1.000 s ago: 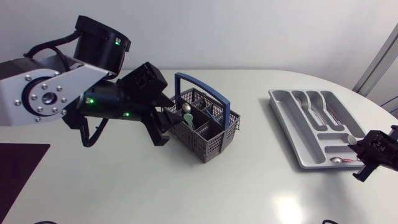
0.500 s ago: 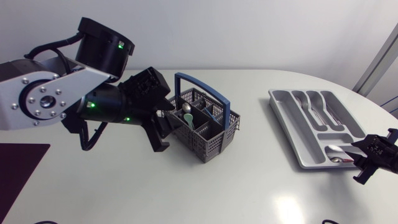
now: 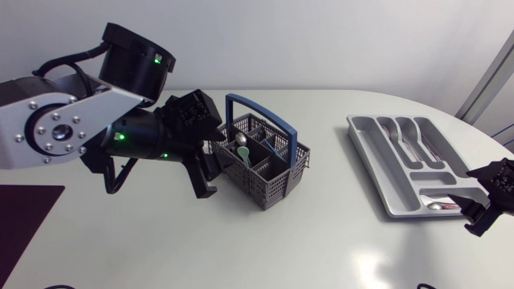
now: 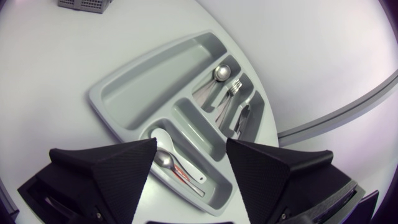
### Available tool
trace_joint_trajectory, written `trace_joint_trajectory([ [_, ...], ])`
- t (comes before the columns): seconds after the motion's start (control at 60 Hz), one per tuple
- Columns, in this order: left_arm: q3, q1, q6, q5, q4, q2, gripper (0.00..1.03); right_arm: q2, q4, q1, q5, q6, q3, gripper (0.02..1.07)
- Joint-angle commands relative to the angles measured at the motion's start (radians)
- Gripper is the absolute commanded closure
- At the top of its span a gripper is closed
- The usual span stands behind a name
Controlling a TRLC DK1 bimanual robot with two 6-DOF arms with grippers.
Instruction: Unload the cutlery basket into the drawer organizer.
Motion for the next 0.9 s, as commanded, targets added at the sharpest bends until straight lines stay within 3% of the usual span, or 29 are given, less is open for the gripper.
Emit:
trace_joint_trajectory([
  [0.0,-0.013,-0.011,0.049,-0.006,0.012,0.034,0.37,-0.064,-0.041,0.047,-0.003,0.045,-0.065,0.22],
  [0.317,0.087,-0.011,0.121,-0.006,0.038,0.191,0.38,-0.294,-0.168,0.268,0.009,0.221,-0.152,0.21],
  [0.583,0.168,-0.005,0.147,-0.004,0.049,0.301,0.44,-0.371,-0.174,0.409,0.054,0.326,-0.200,0.21],
  [0.883,0.202,0.038,0.196,-0.004,0.040,0.341,0.75,-0.395,-0.177,0.481,0.077,0.370,-0.217,0.21],
])
